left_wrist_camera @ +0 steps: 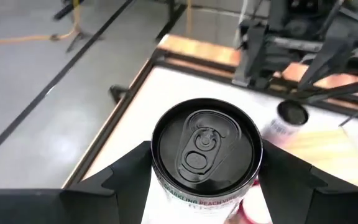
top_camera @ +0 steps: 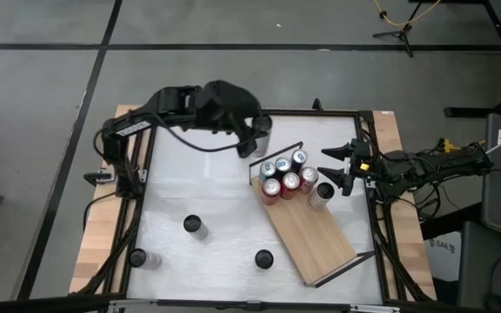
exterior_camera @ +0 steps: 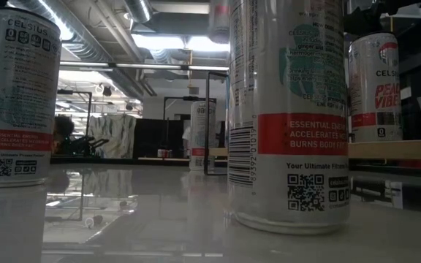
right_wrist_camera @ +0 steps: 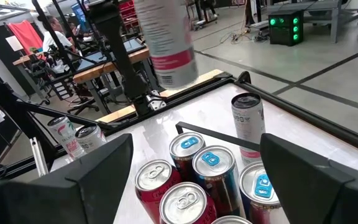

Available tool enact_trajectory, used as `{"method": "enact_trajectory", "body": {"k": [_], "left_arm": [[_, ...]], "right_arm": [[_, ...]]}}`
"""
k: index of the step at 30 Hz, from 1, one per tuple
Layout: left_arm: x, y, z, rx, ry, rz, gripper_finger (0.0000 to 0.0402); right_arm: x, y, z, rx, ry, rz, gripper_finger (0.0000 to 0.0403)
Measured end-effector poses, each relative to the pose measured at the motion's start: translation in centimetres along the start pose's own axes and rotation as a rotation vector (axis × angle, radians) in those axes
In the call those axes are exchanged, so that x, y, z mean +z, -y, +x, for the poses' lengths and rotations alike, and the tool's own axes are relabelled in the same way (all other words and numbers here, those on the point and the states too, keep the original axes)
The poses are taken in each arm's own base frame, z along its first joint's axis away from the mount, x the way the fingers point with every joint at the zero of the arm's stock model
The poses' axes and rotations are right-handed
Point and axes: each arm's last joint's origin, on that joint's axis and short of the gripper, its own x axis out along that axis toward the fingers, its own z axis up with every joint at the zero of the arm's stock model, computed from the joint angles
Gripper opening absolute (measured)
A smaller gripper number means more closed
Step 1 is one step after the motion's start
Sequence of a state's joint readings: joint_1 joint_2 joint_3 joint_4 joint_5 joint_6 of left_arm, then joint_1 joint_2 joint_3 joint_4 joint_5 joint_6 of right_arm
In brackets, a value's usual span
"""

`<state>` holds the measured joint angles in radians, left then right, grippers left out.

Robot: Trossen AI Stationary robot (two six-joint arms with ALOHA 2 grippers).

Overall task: Place canned beverage on shelf
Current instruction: Put the white pink soda can on the shelf aligned with the other white pink soda can

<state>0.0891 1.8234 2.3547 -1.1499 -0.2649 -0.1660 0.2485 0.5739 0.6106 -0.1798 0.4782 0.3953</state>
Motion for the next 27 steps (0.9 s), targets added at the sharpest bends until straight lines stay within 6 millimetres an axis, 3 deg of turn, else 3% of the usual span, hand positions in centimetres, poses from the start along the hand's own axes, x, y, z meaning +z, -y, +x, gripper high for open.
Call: {"method": "enact_trajectory", "body": {"k": [9, 16, 27], "left_arm": [[-2.6, 1.6, -1.4, 0.217, -0.139, -0.047, 0.0236], [-4.9, 3.3, 1.0, 0.312, -0.201, -0.074, 0.0236], [-10.4, 5.1, 4.9, 0.425, -0.353, -0.123, 0.0236]], "right_arm": [[0.0, 0.0, 0.0, 0.000, 0.002, 0.001, 0.0342], [0.0, 0.0, 0.0, 0.001, 0.003, 0.001, 0.0342], [0.0, 0.0, 0.0, 0.001, 0.003, 0.002, 0.0342]]}}
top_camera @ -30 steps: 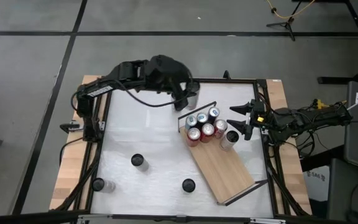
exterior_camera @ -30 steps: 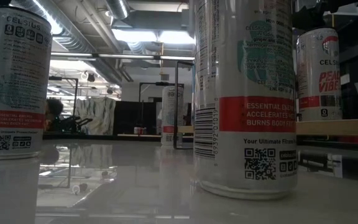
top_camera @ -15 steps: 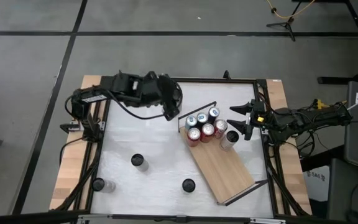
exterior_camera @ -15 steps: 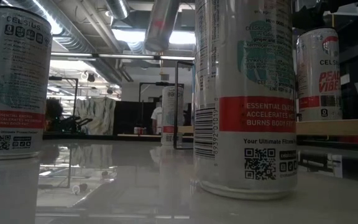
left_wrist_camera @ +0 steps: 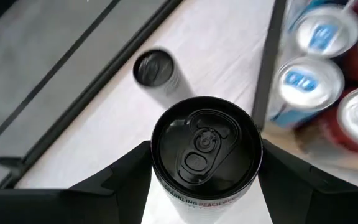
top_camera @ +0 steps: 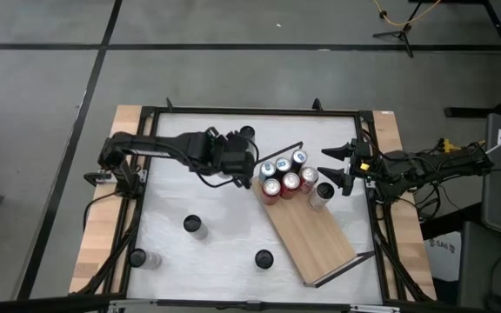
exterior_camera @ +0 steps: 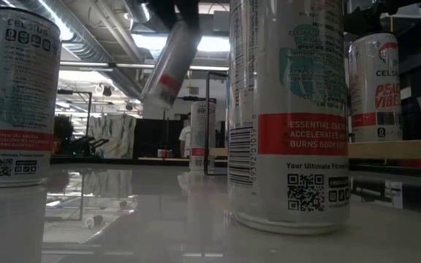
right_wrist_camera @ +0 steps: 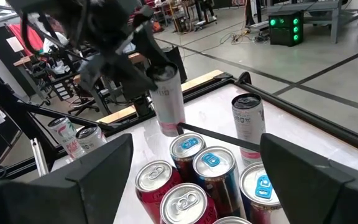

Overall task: Place canned beverage on shelf
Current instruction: Put the white pink soda can on the shelf aligned with the other white pink soda can

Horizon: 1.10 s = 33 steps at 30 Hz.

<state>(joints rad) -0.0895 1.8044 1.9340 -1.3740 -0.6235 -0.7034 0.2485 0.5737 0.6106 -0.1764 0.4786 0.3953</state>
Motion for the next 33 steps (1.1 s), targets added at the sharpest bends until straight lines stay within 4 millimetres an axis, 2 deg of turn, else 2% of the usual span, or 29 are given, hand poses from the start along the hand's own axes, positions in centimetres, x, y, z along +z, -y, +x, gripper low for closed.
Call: {"method": "enact_trajectory", "body": {"k": [6, 12, 23, 28, 33], "left_arm": [[-1.8, -0.8, 0.6, 0.015, -0.024, -0.030, 0.0236], [-4.3, -2.6, 1.1, 0.013, 0.035, -0.131, 0.0236], [-9.4, -3.9, 5.7, 0.075, 0.108, -0.304, 0.0236], [-10.3, -4.0, 6.9, 0.167, 0.233, -0.425, 0.0236], [-10.3, -4.2, 7.3, 0.242, 0.333, -0.521, 0.0236]], "right_arm": [[0.0, 0.0, 0.0, 0.000, 0.000, 0.000, 0.0342], [0.0, 0.0, 0.0, 0.000, 0.000, 0.000, 0.0342], [0.0, 0.0, 0.0, 0.001, 0.001, 0.001, 0.0342], [0.0, 0.0, 0.0, 0.001, 0.001, 0.001, 0.0342], [-0.1, 0.0, 0.1, -0.001, -0.003, -0.002, 0.0342]]}}
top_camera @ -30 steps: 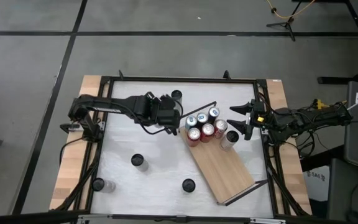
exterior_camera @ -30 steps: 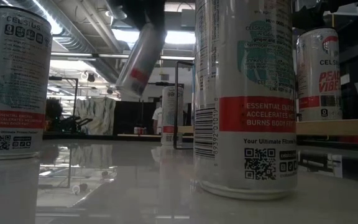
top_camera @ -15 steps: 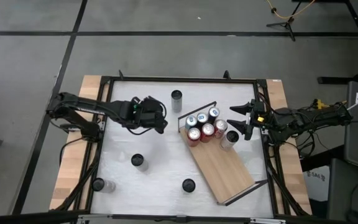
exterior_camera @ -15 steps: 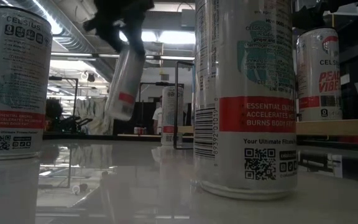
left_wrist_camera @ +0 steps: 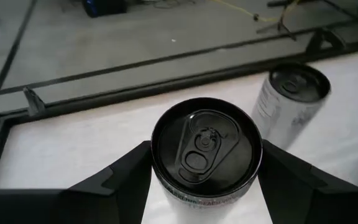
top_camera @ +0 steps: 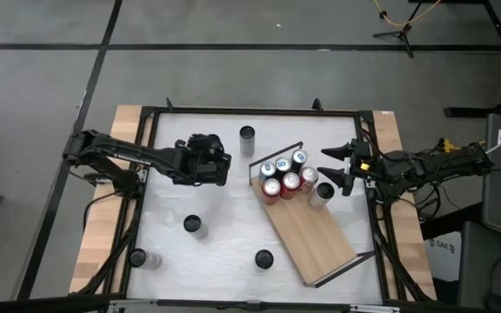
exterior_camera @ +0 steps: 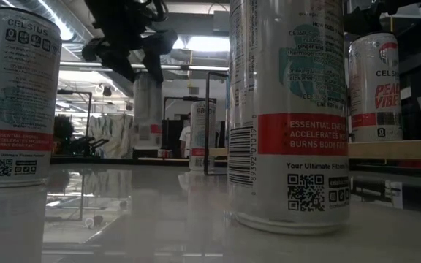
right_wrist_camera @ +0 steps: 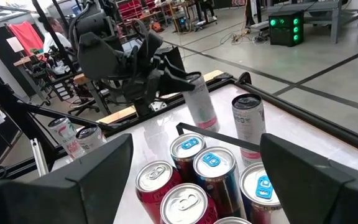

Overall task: Place canned beverage on shelf
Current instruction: Put the white pink soda can on the shelf aligned with the other white pink soda can

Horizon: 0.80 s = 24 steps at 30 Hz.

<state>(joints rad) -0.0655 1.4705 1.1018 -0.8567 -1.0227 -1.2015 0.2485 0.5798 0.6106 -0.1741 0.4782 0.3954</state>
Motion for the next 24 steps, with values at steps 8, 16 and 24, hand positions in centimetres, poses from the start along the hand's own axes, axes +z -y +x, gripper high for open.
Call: {"method": "enact_trajectory", "body": {"k": [8, 16, 24], "left_arm": [[-0.4, 0.4, 0.9, 0.043, 0.051, -0.019, 0.0244], [-1.0, 1.0, 0.6, -0.011, -0.024, 0.073, 0.0247], [-2.0, 1.7, -1.1, -0.129, -0.100, 0.201, 0.0248]], "right_arm": [[-0.2, -0.1, 0.4, -0.006, -0.014, -0.008, 0.0342], [-0.3, -0.1, 0.5, -0.008, -0.020, -0.011, 0.0342], [-0.3, -0.1, 0.5, -0.009, -0.022, -0.012, 0.0342]]}}
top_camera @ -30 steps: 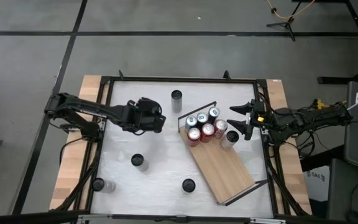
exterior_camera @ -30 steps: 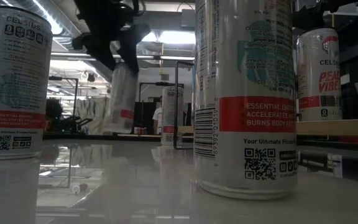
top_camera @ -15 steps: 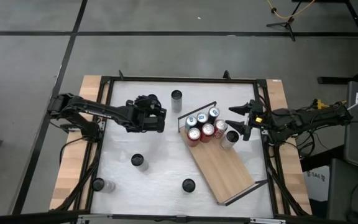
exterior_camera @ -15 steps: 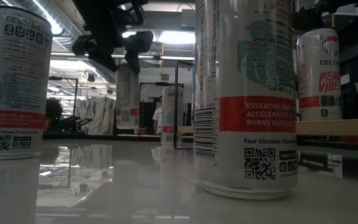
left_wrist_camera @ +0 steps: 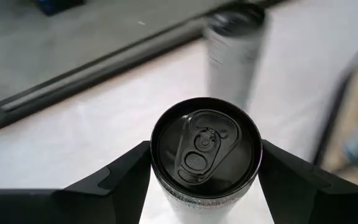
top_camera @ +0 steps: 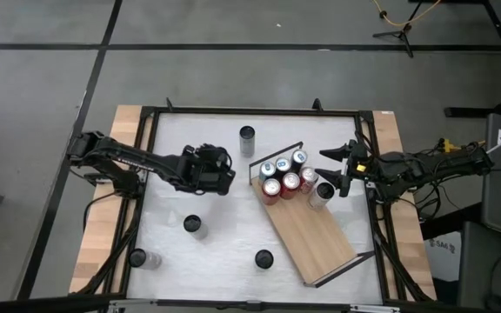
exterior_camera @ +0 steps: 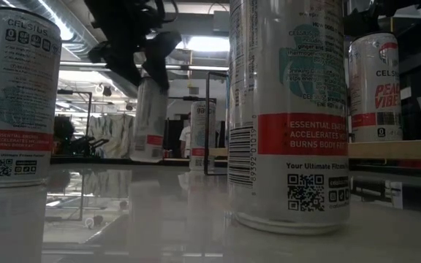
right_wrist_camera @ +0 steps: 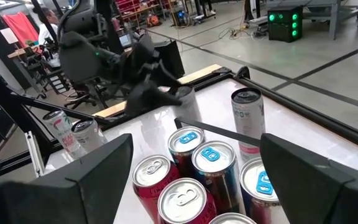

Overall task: Place canned beverage on shelf
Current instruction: Put the white pink soda can on the shelf aligned with the other white pink soda can

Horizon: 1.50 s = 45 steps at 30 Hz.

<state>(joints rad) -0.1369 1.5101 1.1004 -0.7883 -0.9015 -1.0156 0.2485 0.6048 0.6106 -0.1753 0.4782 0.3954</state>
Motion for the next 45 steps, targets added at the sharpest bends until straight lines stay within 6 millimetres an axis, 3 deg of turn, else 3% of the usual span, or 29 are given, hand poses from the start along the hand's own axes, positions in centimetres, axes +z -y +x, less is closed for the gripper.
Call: {"method": "enact_trajectory", "body": {"k": [25, 37, 45], "left_arm": [[-1.7, 5.0, -5.1, -0.711, -0.082, 0.432, 0.0243], [-3.3, 7.0, -5.6, -0.829, -0.066, 0.513, 0.0248], [-3.7, 7.3, -5.7, -0.850, -0.045, 0.574, 0.0249]], "right_arm": [[0.0, 0.0, 0.0, -0.001, -0.002, -0.001, 0.0342], [-0.1, -0.2, 0.0, 0.056, -0.024, 0.001, 0.0342], [-0.1, -0.2, 0.0, 0.063, -0.034, 0.045, 0.0342]]}}
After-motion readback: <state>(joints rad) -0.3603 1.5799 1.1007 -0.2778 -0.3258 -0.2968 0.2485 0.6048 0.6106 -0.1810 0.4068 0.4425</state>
